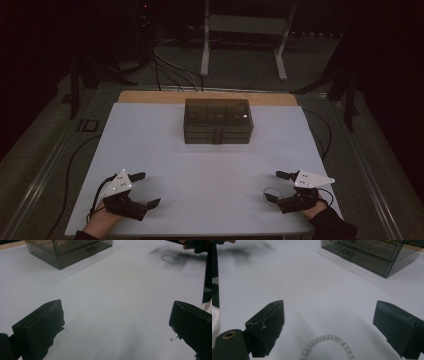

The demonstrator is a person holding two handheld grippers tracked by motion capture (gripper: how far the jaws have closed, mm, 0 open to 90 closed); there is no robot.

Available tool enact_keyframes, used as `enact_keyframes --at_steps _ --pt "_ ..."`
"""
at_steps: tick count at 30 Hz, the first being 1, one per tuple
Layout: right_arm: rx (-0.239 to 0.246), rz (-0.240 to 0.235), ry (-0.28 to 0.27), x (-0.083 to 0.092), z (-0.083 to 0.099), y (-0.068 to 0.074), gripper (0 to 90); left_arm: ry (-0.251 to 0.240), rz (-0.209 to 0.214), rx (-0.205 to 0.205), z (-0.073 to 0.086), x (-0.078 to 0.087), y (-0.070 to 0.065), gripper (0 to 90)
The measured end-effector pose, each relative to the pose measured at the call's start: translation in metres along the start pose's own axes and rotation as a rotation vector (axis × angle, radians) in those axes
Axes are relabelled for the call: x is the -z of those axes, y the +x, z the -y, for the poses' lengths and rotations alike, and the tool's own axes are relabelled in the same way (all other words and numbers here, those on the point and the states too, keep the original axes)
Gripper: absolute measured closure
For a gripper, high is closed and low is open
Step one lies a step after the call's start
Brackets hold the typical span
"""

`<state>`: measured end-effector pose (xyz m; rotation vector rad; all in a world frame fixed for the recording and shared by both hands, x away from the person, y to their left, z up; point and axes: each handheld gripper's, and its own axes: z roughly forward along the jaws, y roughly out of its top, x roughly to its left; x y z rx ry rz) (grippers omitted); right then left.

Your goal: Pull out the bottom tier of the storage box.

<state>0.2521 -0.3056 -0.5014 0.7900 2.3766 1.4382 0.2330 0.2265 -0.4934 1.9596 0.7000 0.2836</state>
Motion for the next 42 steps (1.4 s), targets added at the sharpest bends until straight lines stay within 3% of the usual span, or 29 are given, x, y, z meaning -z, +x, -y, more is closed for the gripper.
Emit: enact_keyframes --at_steps 13,27,42 --pt "0.028 -0.017 0.01 0.0 0.0 0.002 10.5 0.036 0.029 0.003 0.001 -0.002 -0.002 0.0" --pt "0.048 -0.013 0.028 -0.001 -0.006 0.01 10.5 0.024 0.041 -0.002 0.002 0.0 -0.003 0.0" --pt "0.077 0.0 0.011 0.007 -0.023 0.014 10.5 0.025 0.047 -0.005 0.001 0.0 -0.004 0.0"
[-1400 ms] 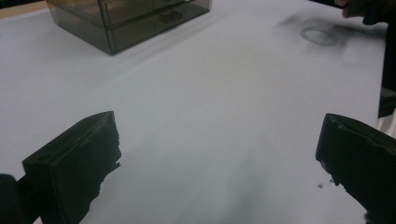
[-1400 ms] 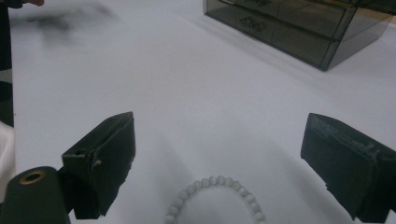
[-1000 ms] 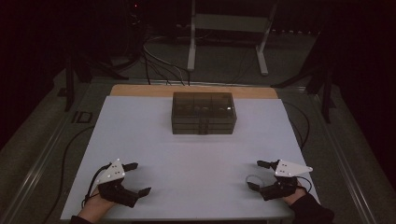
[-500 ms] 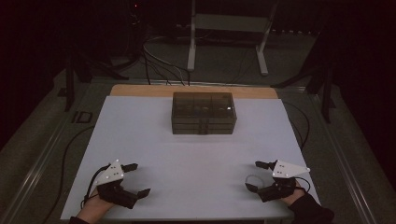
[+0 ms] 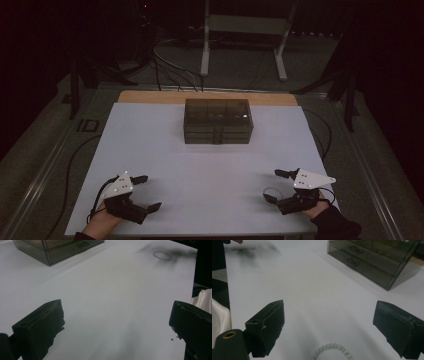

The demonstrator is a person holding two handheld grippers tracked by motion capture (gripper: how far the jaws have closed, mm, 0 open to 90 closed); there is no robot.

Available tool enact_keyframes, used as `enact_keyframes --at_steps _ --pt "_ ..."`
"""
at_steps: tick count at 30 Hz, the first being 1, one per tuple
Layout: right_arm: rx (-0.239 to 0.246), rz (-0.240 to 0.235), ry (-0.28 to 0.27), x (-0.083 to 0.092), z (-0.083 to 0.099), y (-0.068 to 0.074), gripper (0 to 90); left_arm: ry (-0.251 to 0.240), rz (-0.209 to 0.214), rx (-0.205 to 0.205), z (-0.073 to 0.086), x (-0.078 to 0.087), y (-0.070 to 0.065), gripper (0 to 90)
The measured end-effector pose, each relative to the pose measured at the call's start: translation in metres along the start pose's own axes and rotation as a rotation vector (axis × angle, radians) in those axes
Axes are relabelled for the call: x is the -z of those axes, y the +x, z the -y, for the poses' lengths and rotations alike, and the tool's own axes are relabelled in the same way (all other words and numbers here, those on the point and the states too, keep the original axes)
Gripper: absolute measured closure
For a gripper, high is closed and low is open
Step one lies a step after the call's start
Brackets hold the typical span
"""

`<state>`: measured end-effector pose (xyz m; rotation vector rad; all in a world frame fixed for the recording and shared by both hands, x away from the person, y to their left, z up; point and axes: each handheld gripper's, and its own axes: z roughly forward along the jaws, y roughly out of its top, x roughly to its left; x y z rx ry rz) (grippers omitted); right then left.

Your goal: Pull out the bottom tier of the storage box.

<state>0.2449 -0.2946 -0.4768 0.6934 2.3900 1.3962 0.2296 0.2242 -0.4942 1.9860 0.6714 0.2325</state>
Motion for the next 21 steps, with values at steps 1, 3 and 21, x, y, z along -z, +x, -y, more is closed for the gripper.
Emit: enact_keyframes --at_steps 1,3,21 --pt "0.013 0.005 0.003 0.0 -0.003 0.0 10.5 0.0 0.001 0.0 0.0 0.0 0.0 0.0" --pt "0.019 0.004 0.006 0.001 -0.007 -0.001 10.5 0.001 0.001 -0.002 0.0 0.0 0.0 0.0" --pt "0.134 0.007 0.008 -0.005 -0.046 -0.006 10.5 -0.005 0.007 -0.003 0.0 0.0 -0.001 0.0"
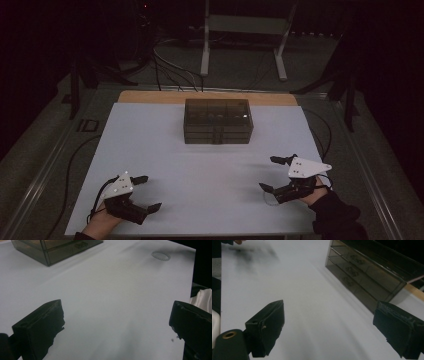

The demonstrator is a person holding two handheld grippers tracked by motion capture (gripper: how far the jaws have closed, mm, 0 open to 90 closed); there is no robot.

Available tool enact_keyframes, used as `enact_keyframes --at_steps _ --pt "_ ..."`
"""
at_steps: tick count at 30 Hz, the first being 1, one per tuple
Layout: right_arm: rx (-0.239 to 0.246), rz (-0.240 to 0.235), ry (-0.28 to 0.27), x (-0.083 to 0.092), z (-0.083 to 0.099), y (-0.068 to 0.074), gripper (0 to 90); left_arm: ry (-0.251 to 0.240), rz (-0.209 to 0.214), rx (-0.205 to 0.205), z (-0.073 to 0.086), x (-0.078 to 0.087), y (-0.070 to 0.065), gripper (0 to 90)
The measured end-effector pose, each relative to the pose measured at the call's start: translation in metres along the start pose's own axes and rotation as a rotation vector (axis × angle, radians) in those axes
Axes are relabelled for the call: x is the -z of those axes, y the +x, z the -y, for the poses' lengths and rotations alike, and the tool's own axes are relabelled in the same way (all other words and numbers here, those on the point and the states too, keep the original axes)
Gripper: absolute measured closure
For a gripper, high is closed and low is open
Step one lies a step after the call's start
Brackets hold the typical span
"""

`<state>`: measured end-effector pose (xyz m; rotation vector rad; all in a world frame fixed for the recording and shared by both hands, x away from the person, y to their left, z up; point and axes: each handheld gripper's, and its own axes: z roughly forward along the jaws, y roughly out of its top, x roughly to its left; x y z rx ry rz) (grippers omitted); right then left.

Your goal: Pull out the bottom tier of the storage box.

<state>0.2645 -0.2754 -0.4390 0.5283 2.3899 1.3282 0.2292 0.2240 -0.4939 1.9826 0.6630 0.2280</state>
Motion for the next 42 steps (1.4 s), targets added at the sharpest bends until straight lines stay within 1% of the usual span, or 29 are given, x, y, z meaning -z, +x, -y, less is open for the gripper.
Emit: enact_keyframes --at_steps 12,21,22,25,31,34,42 --pt "0.063 -0.002 0.001 -0.016 -0.02 -0.006 10.5 -0.006 0.0 0.0 0.0 0.001 0.0 0.0" --pt "0.089 -0.004 -0.001 -0.027 -0.028 -0.009 10.6 -0.003 0.002 -0.002 0.0 0.0 -0.001 0.0" --pt "0.099 -0.007 0.0 -0.03 -0.031 -0.01 10.6 -0.005 0.002 0.001 0.0 0.0 0.0 0.0" --pt "0.11 -0.007 0.001 -0.034 -0.034 -0.011 10.7 -0.004 0.002 -0.003 0.0 0.001 -0.001 0.0" --pt "0.124 -0.008 0.011 -0.044 -0.037 -0.012 10.7 -0.004 0.004 -0.003 0.0 0.001 -0.001 0.0" --pt "0.146 -0.01 0.022 -0.055 -0.04 -0.011 10.8 -0.005 0.005 0.0 0.0 0.0 0.0 0.0" --pt "0.169 -0.014 0.037 -0.072 -0.045 -0.01 11.1 -0.001 0.007 -0.004 0.0 0.0 -0.001 0.0"
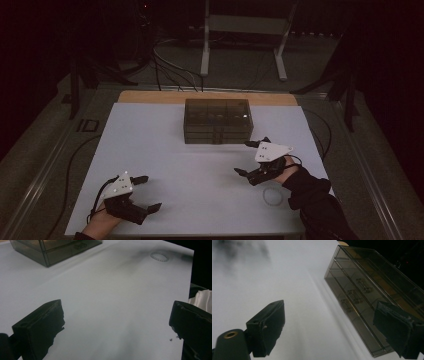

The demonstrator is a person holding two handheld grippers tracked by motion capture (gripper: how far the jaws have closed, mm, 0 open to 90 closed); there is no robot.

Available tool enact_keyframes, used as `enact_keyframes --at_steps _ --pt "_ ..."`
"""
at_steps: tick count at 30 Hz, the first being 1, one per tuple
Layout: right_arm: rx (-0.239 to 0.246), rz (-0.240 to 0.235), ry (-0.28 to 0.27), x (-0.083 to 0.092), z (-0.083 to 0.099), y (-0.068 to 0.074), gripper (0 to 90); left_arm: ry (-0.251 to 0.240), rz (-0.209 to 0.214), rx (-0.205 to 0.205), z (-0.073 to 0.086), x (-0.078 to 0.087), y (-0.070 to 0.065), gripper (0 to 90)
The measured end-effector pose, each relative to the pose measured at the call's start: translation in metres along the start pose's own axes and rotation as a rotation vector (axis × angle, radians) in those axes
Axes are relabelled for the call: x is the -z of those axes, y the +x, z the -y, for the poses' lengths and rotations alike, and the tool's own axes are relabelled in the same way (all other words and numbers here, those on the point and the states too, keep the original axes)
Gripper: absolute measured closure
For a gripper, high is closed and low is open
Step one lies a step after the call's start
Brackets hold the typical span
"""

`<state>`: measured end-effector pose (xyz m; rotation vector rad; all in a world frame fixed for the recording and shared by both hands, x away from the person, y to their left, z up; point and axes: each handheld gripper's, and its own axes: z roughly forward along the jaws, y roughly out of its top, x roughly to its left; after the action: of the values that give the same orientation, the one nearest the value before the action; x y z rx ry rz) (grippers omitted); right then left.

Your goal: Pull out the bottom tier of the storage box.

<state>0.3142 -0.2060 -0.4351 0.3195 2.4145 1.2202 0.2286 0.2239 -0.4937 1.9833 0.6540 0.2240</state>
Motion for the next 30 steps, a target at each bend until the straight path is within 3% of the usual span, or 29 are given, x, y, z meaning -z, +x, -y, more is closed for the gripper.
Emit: enact_keyframes --at_steps 10,22,30 --pt "0.022 -0.001 0.026 -0.02 -0.002 0.0 13.4 -0.003 0.003 0.002 0.0 0.0 0.0 0.0" --pt "0.087 0.013 0.116 -0.044 -0.002 0.003 13.8 -0.001 0.002 0.0 0.0 0.0 0.0 0.0" --pt "0.163 0.075 0.201 -0.064 -0.004 0.006 15.4 -0.001 0.002 0.004 0.001 0.0 0.001 0.0"
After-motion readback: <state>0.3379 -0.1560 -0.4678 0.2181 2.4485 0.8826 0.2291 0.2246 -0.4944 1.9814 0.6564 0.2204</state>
